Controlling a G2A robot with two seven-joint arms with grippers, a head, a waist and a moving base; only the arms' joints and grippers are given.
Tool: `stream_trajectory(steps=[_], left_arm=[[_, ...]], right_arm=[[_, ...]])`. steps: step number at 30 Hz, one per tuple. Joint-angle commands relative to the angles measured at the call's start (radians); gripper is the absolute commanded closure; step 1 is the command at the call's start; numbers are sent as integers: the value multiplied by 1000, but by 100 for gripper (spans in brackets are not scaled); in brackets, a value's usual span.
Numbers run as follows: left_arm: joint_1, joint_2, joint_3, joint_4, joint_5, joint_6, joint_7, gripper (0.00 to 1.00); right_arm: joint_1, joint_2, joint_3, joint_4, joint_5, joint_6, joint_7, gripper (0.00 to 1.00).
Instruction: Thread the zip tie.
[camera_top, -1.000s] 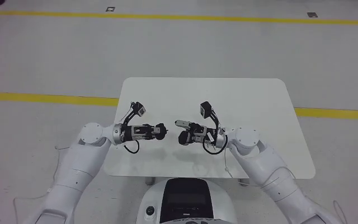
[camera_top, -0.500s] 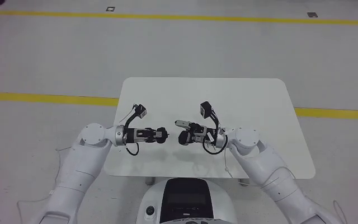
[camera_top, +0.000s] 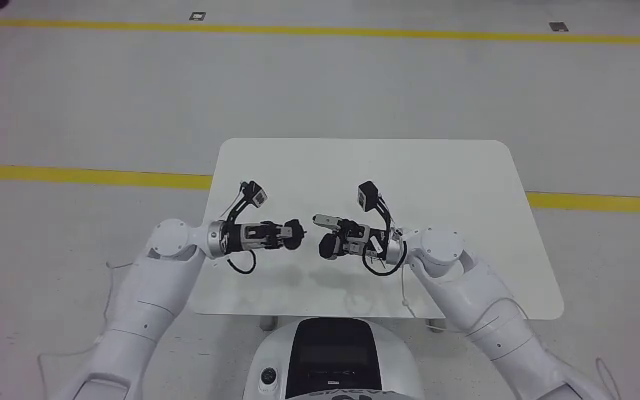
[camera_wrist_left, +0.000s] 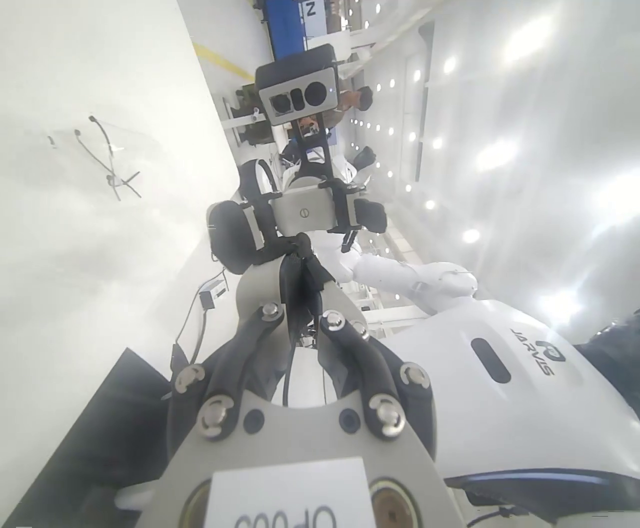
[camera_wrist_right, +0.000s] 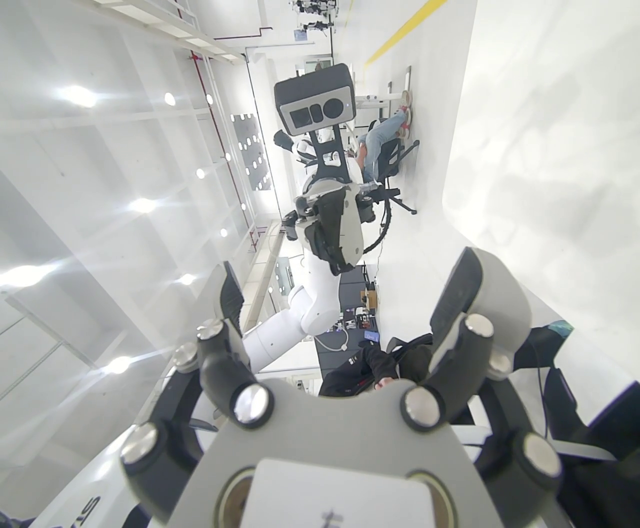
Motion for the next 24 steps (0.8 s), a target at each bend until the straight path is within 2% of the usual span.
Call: stream_trajectory(steps=[1,7,10,19,24], left_arm=[[-10,-6,4,16,2,0,-16,100],[-23,-15,15,50,5,0,-16,100],[-22,-14,37,29,8,0,-16,100],[-22,-14,37,29,8,0,-16,100],[-22,-14,37,29,8,0,-16,100]], right_arm=[[0,0,0,0,0,0,0,0],[0,0,0,0,0,0,0,0],[0,0,0,0,0,0,0,0],[-4,0,1,-2,-3,-1,-15,0],[-14,10,35,-10,-21,3,-8,0]])
